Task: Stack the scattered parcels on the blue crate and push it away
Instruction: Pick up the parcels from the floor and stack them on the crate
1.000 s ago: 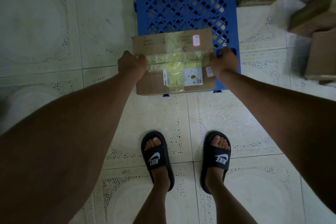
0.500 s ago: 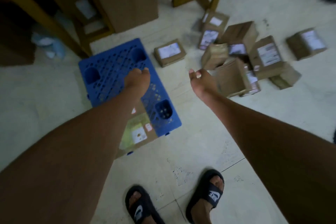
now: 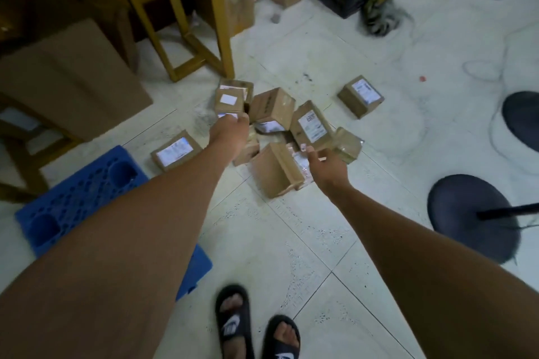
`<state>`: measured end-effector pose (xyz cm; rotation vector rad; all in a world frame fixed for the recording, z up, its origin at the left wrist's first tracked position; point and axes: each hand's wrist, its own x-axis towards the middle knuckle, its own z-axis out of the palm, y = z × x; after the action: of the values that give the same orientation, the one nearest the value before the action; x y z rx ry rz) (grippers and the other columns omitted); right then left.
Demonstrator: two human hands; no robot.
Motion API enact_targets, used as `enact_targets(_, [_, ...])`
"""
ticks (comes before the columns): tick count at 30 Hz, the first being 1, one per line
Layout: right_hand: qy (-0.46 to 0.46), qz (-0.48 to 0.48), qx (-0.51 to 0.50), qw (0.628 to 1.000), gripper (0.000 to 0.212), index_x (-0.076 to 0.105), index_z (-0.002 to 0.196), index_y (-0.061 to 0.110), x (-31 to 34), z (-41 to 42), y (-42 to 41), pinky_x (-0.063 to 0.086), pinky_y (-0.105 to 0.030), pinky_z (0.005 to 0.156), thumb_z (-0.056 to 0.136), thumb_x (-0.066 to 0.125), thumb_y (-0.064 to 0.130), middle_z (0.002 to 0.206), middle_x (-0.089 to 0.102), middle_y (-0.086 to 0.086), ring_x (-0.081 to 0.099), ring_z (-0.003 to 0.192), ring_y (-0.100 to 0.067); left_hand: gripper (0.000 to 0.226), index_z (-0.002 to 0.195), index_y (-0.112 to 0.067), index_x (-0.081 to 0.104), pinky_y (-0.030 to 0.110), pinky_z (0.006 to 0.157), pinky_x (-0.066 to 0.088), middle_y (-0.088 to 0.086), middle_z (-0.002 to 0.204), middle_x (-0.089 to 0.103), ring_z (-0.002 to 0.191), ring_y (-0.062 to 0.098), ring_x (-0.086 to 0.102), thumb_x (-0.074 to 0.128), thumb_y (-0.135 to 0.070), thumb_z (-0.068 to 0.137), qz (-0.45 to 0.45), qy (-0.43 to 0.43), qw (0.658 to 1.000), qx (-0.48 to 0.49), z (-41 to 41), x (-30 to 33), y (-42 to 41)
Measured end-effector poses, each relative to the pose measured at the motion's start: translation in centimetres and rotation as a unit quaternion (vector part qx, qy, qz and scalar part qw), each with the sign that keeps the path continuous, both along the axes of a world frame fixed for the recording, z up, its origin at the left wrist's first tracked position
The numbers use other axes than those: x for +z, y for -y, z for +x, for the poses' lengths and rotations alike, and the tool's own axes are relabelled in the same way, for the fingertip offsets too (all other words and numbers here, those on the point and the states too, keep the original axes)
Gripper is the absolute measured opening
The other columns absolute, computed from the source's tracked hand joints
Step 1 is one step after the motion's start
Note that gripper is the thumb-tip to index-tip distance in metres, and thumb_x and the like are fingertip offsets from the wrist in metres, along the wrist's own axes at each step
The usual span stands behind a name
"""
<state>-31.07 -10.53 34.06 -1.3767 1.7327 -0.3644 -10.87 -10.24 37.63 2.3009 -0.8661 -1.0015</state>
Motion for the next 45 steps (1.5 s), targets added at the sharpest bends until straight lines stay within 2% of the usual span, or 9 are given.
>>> enact_targets(4, [0.002, 0.019, 0.008, 1.0, 0.056, 0.055, 0.132, 0.011, -1.6, -0.6, 2.0, 0.04, -0.022, 0.074, 0.095, 0.044, 0.052, 0.13, 0.06, -0.01, 0.056, 0.118, -0.028, 0.051, 0.121, 0.001, 0.06, 0.037, 0.09, 0.045, 0.022, 0.122, 0.061, 0.112, 0.037, 0.056, 0.033, -0.037, 0.101, 0.029, -0.001, 0.999, -0.022, -1.6, -2.7, 2.6])
enact_targets(9, [-0.005, 0.042, 0.0, 0.999, 0.055, 0.056, 0.129, 0.012, -4.6, 0.0, 5.1, 0.044, -0.04, 0.102, 0.095, 0.044, 0.053, 0.133, 0.059, -0.009, 0.054, 0.122, -0.03, 0.044, 0.123, -0.001, 0.058, 0.032, 0.074, 0.041, 0.018, 0.117, 0.062, 0.1, 0.032, 0.057, 0.036, -0.031, 0.1, 0.058, -0.014, 0.998, -0.035, -2.1, -6.7, 4.3])
enact_targets(13, [-0.016, 0.066, 0.01, 0.998, 0.059, 0.054, 0.131, 0.013, -8.3, 0.0, 6.5, 0.047, -0.027, 0.081, 0.094, 0.044, 0.057, 0.133, 0.058, -0.006, 0.054, 0.12, -0.027, 0.043, 0.119, -0.002, 0.06, 0.036, 0.077, 0.051, 0.02, 0.114, 0.065, 0.104, 0.035, 0.062, 0.038, -0.034, 0.099, 0.08, -0.042, 0.996, -0.022, -2.4, -11.4, 4.5])
enact_targets(19, [-0.046, 0.101, 0.024, 0.994, 0.048, 0.052, 0.129, 0.007, -16.4, -0.2, 8.4, 0.04, -0.031, 0.094, 0.097, 0.046, 0.042, 0.133, 0.057, -0.013, 0.052, 0.122, -0.031, 0.045, 0.133, -0.005, 0.051, 0.036, 0.076, 0.052, 0.018, 0.123, 0.062, 0.108, 0.033, 0.062, 0.043, -0.031, 0.096, 0.116, -0.083, 0.99, 0.008, -4.6, -20.0, 4.7])
enact_targets(25, [-0.052, 0.097, 0.028, 0.994, 0.046, 0.051, 0.131, 0.005, -27.0, -0.6, 10.2, 0.047, -0.035, 0.098, 0.094, 0.055, 0.032, 0.132, 0.056, -0.013, 0.055, 0.118, -0.029, 0.051, 0.129, -0.008, 0.051, 0.017, 0.046, 0.031, 0.005, 0.109, 0.06, 0.073, 0.013, 0.051, 0.051, -0.045, 0.094, 0.11, -0.076, 0.991, 0.017, -7.3, -29.6, 6.5])
enact_targets(29, [-0.048, 0.106, 0.022, 0.993, 0.038, 0.055, 0.125, 0.008, -32.4, -1.5, 11.1, 0.048, -0.024, 0.07, 0.088, 0.06, 0.015, 0.112, 0.06, -0.005, 0.057, 0.094, -0.02, 0.055, 0.125, -0.01, 0.051, 0.018, 0.049, 0.033, 0.002, 0.105, 0.054, 0.071, 0.007, 0.049, 0.057, -0.051, 0.089, 0.103, -0.11, 0.988, 0.039, -9.0, -35.4, 6.5])
enact_targets(34, [-0.011, 0.184, 0.008, 0.983, 0.054, 0.043, 0.139, 0.005, -35.1, -1.5, 10.8, 0.047, -0.031, 0.086, 0.087, 0.059, 0.006, 0.131, 0.056, -0.012, 0.055, 0.116, -0.03, 0.053, 0.112, -0.011, 0.056, 0.025, 0.056, 0.05, 0.004, 0.106, 0.06, 0.087, 0.019, 0.06, 0.068, -0.049, 0.078, 0.061, -0.089, 0.991, 0.081, -10.5, -38.7, 5.7])
enact_targets(42, [0.023, 0.19, 0.079, 0.978, 0.031, 0.063, 0.112, 0.004, -29.9, 0.1, 8.4, 0.054, -0.044, 0.092, 0.081, 0.06, 0.008, 0.11, 0.068, -0.013, 0.065, 0.102, -0.029, 0.036, 0.122, -0.003, 0.058, 0.037, 0.077, 0.055, 0.017, 0.121, 0.061, 0.1, 0.032, 0.062, 0.044, -0.013, 0.09, 0.154, -0.131, 0.959, 0.197, -7.9, -33.5, 4.1])
enact_targets(45, [0.047, 0.177, 0.082, 0.98, 0.023, 0.062, 0.101, 0.0, -25.8, 1.4, 7.5, 0.054, -0.02, 0.071, 0.093, 0.054, 0.02, 0.1, 0.067, -0.015, 0.062, 0.08, -0.016, 0.032, 0.115, -0.008, 0.063, 0.041, 0.086, 0.054, 0.015, 0.115, 0.063, 0.104, 0.034, 0.062, 0.048, -0.018, 0.088, 0.119, -0.158, 0.949, 0.244, -6.2, -29.1, 2.2])
